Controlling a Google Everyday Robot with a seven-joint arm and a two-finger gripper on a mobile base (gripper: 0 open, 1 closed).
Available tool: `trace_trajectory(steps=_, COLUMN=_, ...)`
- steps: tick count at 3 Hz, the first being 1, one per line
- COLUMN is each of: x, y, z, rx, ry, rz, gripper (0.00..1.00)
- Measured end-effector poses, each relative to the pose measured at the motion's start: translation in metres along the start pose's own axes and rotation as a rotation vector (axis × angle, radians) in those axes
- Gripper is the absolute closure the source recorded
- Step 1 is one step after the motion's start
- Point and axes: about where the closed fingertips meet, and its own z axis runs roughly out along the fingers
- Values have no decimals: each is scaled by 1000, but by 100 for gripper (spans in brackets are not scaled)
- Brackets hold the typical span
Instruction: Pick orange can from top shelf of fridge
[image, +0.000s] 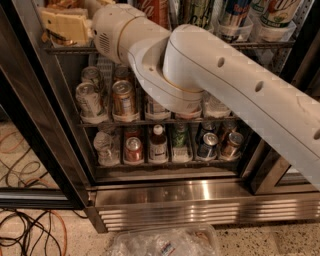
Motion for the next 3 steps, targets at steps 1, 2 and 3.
trace_trajectory(steps=1, x=5, y=18, z=-25, rx=-101, ry=34, rz=11, gripper=100)
trace_trajectory(steps=2, x=12, y=31, z=-54, rx=-172, ry=78, rz=23, gripper=100)
trace_trajectory(steps=3, x=16, y=36, z=-76, rx=-200, ry=108, rz=26, gripper=100)
